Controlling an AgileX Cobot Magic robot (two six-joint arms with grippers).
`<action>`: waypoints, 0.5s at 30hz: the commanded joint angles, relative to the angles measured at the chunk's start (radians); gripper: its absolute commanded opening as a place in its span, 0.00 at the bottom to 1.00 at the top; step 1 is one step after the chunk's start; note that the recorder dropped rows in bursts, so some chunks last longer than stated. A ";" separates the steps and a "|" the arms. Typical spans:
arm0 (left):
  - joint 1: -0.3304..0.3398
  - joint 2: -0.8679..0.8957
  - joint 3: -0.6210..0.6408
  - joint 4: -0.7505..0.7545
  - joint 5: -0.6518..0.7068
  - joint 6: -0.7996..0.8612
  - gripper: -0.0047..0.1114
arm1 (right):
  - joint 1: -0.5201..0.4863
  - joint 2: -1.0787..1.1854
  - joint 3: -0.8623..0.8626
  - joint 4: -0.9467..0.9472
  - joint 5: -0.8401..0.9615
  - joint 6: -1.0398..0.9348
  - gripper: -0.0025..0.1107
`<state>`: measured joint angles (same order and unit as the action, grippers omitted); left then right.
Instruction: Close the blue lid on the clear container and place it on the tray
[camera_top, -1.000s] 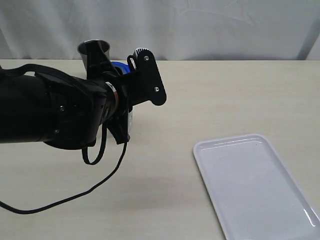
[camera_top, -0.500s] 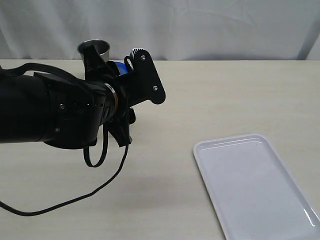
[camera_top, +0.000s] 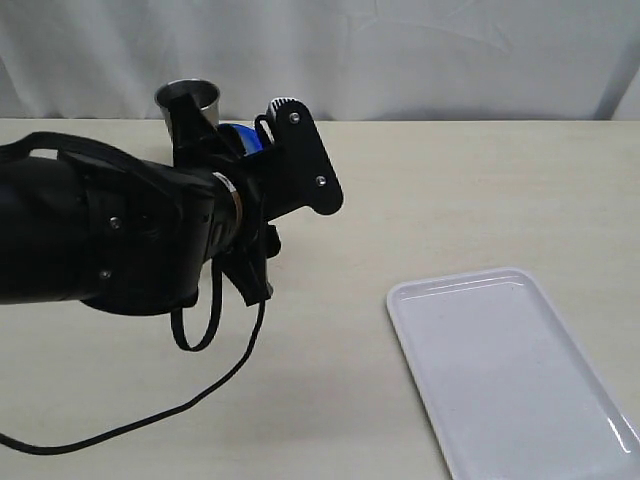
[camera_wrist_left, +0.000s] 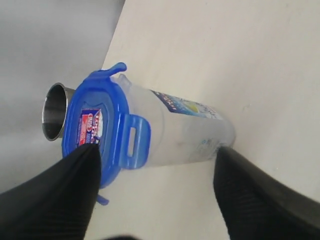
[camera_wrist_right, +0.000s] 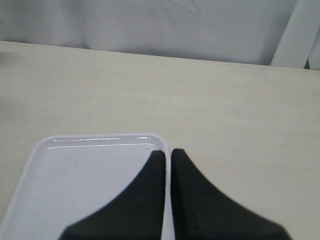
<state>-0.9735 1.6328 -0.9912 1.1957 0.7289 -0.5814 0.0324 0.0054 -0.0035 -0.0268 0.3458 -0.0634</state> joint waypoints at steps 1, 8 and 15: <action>-0.049 -0.071 0.001 -0.048 -0.010 0.012 0.63 | -0.006 -0.005 0.004 -0.004 -0.003 -0.001 0.06; -0.062 -0.246 0.021 -0.196 0.012 0.008 0.55 | -0.006 -0.005 0.004 -0.004 -0.003 -0.003 0.06; 0.142 -0.524 0.214 -0.238 -0.305 -0.102 0.04 | -0.006 -0.005 0.004 -0.004 -0.003 -0.001 0.06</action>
<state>-0.9217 1.1628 -0.8207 0.9956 0.5738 -0.6349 0.0324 0.0054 -0.0035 -0.0268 0.3458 -0.0634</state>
